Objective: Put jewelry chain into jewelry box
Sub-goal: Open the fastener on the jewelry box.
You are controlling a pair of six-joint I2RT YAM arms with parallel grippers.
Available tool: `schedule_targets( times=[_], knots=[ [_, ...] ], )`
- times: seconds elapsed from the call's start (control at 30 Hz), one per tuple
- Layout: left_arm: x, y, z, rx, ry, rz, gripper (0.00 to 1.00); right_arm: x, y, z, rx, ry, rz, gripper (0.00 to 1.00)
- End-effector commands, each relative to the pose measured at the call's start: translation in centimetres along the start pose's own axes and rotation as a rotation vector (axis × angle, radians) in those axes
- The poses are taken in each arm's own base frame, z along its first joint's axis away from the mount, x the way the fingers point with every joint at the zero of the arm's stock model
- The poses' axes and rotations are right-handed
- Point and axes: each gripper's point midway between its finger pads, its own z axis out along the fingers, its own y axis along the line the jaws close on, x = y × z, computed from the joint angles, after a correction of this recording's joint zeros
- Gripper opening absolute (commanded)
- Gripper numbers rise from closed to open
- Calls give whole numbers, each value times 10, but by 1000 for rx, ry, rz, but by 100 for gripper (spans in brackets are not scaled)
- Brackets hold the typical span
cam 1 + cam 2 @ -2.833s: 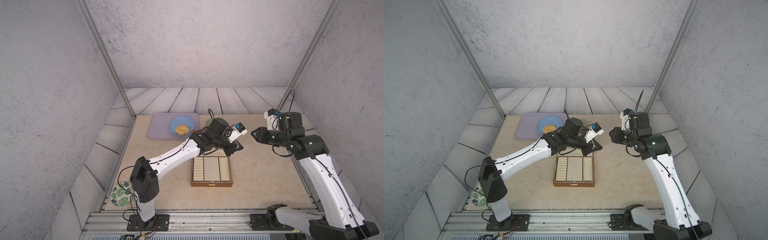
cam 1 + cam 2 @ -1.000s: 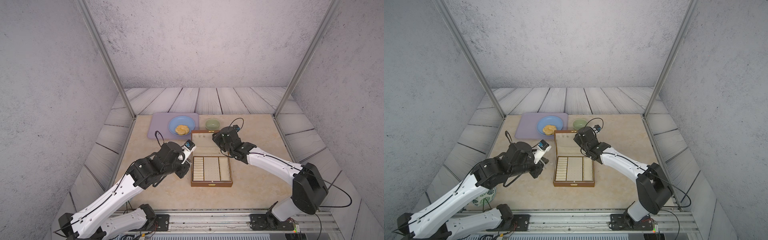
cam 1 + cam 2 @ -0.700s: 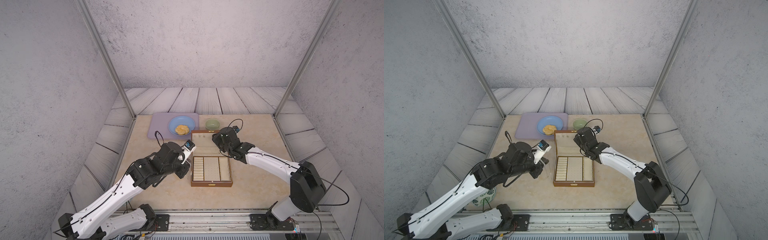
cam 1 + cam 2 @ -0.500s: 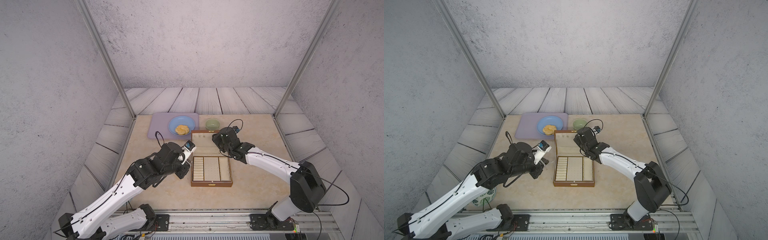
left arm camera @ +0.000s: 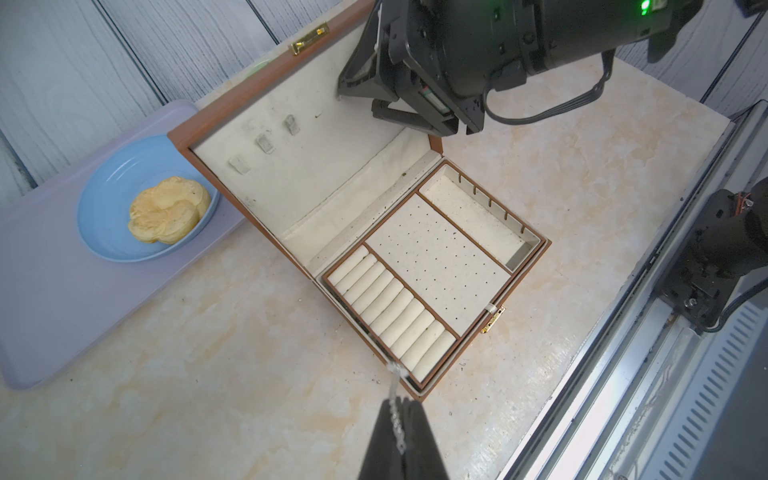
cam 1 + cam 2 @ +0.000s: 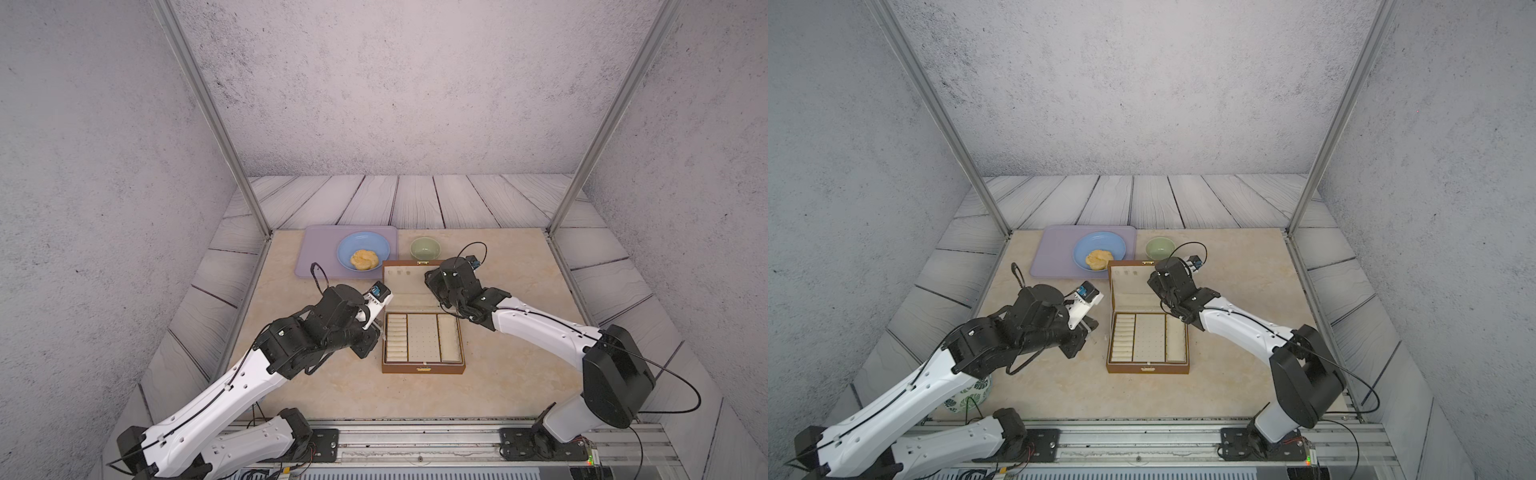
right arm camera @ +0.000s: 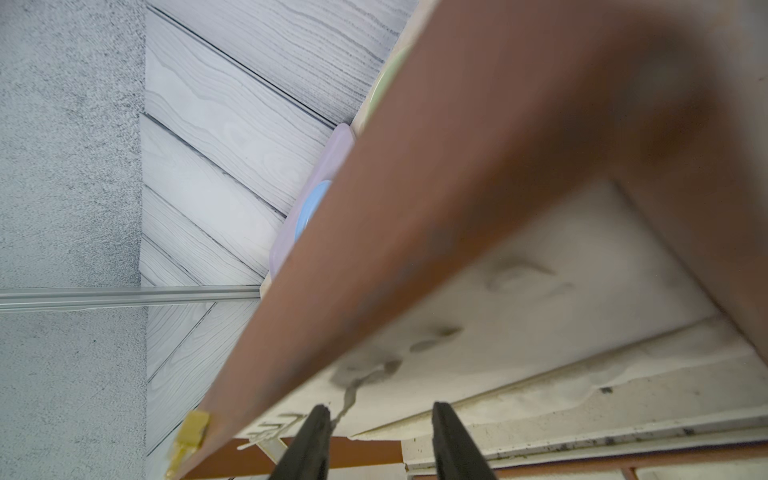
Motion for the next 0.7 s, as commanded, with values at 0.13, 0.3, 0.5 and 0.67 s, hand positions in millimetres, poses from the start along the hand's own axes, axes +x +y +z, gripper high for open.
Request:
schedule_targets(
  times=[0.13,0.3,0.5,0.67],
  knots=[
    [1,0,1,8,6,-6,0,15,-37,-2,110,51,-12,43],
    [1,-1,2,14,9,-5,0,15,-35,-5,105,45,-27,43],
    [-2,-3,0,22,6,1,0,0,-7,-19,39,1,-115,48],
    [-5,-6,1,41,20,26,0,-13,24,-43,-20,-12,-281,55]
  ],
)
